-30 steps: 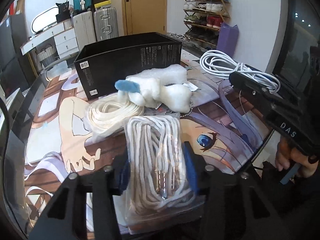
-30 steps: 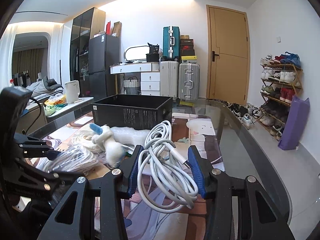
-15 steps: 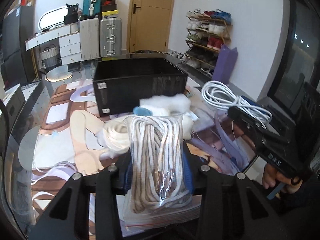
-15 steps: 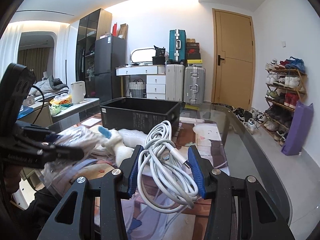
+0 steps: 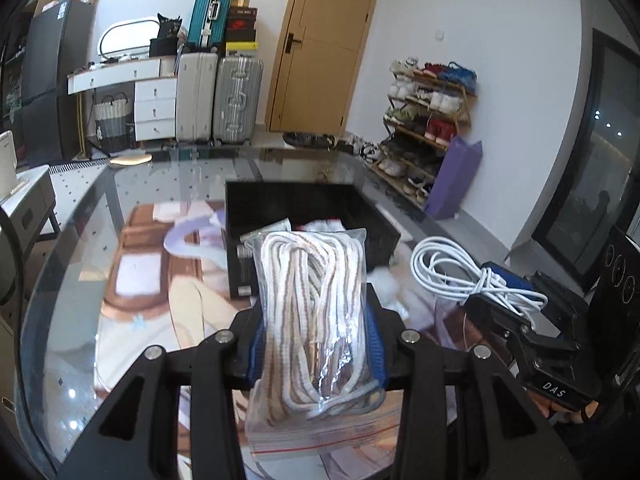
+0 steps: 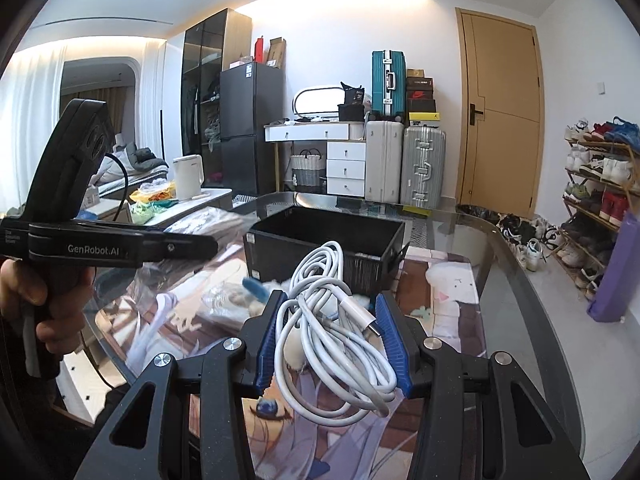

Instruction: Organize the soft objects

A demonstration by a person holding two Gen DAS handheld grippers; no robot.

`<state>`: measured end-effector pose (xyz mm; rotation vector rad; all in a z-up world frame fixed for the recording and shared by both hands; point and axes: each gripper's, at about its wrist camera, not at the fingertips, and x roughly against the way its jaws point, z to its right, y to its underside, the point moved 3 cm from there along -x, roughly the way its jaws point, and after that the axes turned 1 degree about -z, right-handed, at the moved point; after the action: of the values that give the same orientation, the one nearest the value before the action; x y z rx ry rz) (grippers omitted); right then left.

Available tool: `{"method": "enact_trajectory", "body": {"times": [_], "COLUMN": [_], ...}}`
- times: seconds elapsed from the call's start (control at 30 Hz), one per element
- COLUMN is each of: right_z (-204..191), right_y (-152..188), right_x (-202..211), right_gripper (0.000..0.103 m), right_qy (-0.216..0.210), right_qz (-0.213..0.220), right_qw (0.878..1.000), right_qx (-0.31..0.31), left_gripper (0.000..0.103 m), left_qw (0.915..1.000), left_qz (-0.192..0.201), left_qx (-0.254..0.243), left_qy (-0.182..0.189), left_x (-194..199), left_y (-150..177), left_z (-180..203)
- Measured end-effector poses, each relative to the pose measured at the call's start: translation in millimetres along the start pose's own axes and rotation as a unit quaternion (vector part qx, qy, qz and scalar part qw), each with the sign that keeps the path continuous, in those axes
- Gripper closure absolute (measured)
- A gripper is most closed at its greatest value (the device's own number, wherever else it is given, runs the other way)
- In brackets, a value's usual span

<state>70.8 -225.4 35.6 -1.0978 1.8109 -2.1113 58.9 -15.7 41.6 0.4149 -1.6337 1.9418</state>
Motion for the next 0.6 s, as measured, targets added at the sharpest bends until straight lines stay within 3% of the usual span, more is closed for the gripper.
{"method": "enact_trajectory", "body": {"times": [0.3,0.6], "right_z": [6.9,8.9], "right_y": [-40.0,-70.3], "right_x": [-3.8,-38.8], "right_gripper": [0.057,0.057], "right_qy": [0.012,0.007], "right_qz": [0.007,-0.03], "right_qw": [1.0,0.999], "right_qx": [0.016,0.033], "left_gripper": [0.063,0.063], "left_qw": [0.9998,0.9999], "left_qz": [0.016,0.002], "left_qx": [-0.008,-0.005], "left_qy": [-0.004,-0.015], "left_x": [-6.5,-37.3], "left_y": [-25.4,-44.2], "left_z": [-6.7,-19.3]}}
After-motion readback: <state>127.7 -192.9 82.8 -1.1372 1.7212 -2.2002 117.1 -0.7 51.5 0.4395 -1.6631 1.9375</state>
